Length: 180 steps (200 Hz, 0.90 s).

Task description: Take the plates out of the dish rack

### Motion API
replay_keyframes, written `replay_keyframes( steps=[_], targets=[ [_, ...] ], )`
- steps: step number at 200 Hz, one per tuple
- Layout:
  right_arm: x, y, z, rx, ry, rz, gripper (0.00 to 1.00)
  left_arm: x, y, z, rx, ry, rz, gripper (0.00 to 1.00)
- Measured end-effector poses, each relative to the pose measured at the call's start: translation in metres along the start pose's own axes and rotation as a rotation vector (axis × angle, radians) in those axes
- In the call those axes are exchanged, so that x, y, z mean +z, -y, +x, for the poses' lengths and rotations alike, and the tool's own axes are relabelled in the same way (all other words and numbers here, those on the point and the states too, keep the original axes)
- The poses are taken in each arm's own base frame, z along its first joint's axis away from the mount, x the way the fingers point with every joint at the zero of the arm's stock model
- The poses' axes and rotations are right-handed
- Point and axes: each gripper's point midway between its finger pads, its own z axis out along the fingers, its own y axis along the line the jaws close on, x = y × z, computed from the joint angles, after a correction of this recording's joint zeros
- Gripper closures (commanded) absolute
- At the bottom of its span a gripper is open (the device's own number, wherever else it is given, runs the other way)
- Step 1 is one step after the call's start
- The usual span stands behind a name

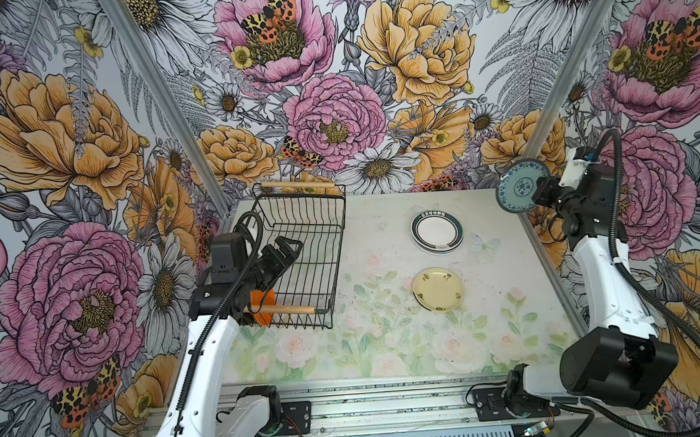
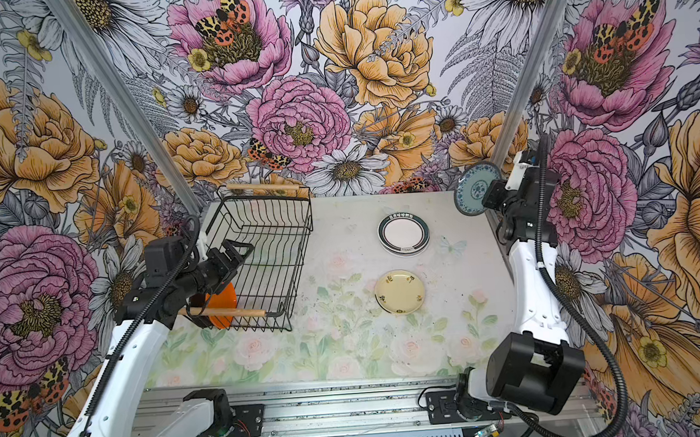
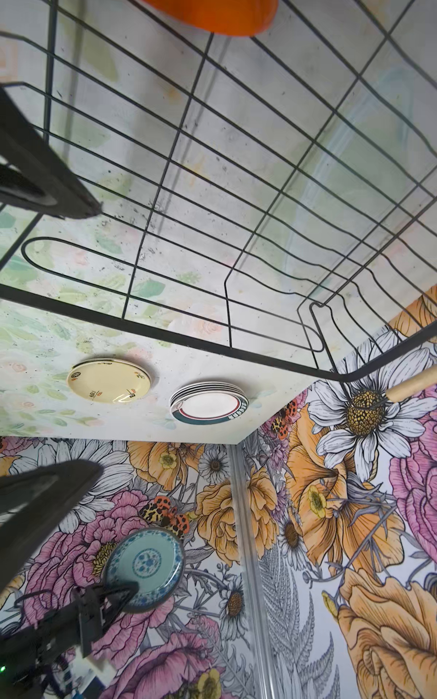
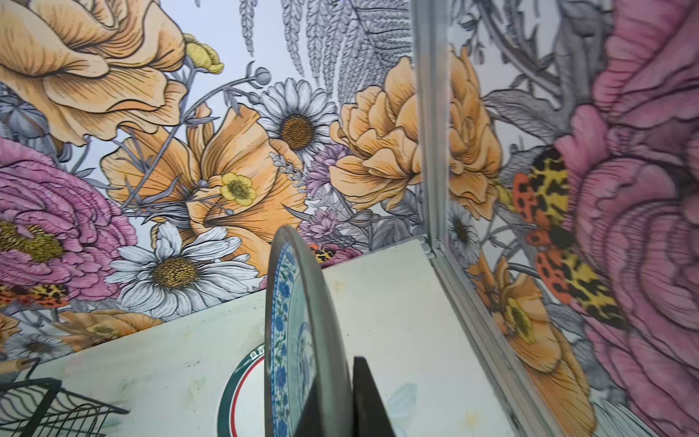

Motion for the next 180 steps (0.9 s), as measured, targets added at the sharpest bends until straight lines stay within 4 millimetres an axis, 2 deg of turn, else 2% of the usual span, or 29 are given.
replay_keyframes(
  steps=[34,69,91,120,153,180],
  targets=[
    [-0.045,0.025,0.027,0.041,-0.082,0.188,1.0,-0.002,-0.013,0.006,0.012,-0.027,-0.046,0.01],
    [-0.08,0.052,0.094,0.071,-0.28,0.351,1.0,-0.002,-0.02,0.012,0.028,-0.055,-0.071,0.01],
    [-0.097,0.058,0.126,0.077,-0.393,0.406,1.0,0.001,-0.024,0.014,0.037,-0.074,-0.087,0.01],
    [-0.108,0.044,0.158,0.049,-0.519,0.377,1.0,0.004,-0.031,0.018,0.044,-0.096,-0.112,0.01],
    [-0.114,0.019,0.208,0.079,-0.666,0.244,1.0,0.002,-0.033,0.019,0.053,-0.097,-0.122,0.01],
    [-0.119,-0.005,0.236,0.15,-0.737,0.107,1.0,0.001,-0.034,0.019,0.061,-0.092,-0.127,0.01]
  ],
)
